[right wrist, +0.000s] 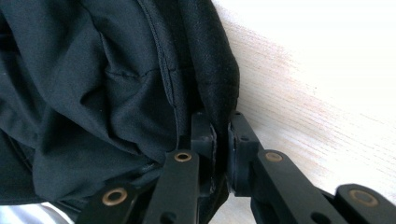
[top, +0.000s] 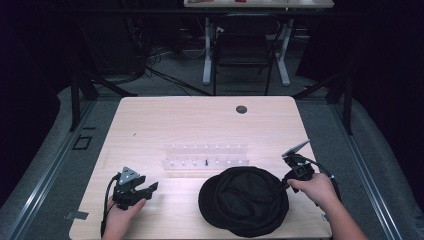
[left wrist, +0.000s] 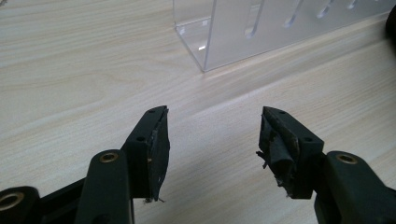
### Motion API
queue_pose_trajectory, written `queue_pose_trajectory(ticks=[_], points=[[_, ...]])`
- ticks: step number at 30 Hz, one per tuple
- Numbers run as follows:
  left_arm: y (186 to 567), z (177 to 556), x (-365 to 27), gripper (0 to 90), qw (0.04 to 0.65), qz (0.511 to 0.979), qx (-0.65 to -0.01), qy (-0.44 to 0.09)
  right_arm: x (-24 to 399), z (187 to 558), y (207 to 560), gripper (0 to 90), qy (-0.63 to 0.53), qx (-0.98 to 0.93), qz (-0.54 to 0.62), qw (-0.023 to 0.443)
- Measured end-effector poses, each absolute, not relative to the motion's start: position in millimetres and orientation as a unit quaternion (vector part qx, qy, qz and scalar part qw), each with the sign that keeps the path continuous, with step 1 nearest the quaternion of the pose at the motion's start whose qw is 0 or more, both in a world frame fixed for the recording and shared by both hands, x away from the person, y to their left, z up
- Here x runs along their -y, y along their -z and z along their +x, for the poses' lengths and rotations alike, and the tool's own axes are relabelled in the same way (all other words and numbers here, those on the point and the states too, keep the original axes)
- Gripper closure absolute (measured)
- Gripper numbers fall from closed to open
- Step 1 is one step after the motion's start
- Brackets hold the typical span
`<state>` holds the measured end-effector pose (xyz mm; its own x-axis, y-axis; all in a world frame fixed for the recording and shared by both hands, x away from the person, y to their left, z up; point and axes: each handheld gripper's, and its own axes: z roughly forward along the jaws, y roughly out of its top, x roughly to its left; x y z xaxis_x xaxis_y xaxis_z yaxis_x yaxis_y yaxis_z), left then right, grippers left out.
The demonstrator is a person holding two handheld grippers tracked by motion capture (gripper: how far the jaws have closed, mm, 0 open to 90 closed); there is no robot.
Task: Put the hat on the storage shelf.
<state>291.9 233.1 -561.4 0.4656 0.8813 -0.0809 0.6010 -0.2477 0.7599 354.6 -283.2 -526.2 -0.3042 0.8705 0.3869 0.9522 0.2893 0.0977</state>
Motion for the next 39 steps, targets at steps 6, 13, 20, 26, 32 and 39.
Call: queue_pose_trajectory(ticks=[6, 13, 20, 26, 32, 39], points=[[561.1, 292.1, -234.0, 42.8, 0.377, 0.769, -0.482, -0.185, 284.2, 353.6, 524.3, 87.1, 0.163, 0.790, -0.574, 0.137], [561.1, 291.9, -233.6, 42.8, 0.377, 0.769, -0.483, -0.185, 286.8, 352.3, 520.9, 87.8, 0.169, 0.786, -0.577, 0.145], [561.6, 291.9, -233.0, 42.8, 0.377, 0.768, -0.483, -0.186, 290.0, 349.5, 516.4, 88.1, 0.182, 0.780, -0.578, 0.153], [561.6, 292.0, -233.0, 42.9, 0.376, 0.768, -0.484, -0.185, 296.2, 346.7, 507.5, 88.1, 0.207, 0.770, -0.577, 0.176], [561.9, 292.0, -233.1, 42.8, 0.377, 0.767, -0.483, -0.188, 299.2, 342.6, 499.4, 88.1, 0.239, 0.749, -0.585, 0.196], [562.0, 292.2, -233.1, 42.9, 0.375, 0.768, -0.484, -0.187, 301.3, 338.4, 489.4, 88.3, 0.262, 0.742, -0.579, 0.214]])
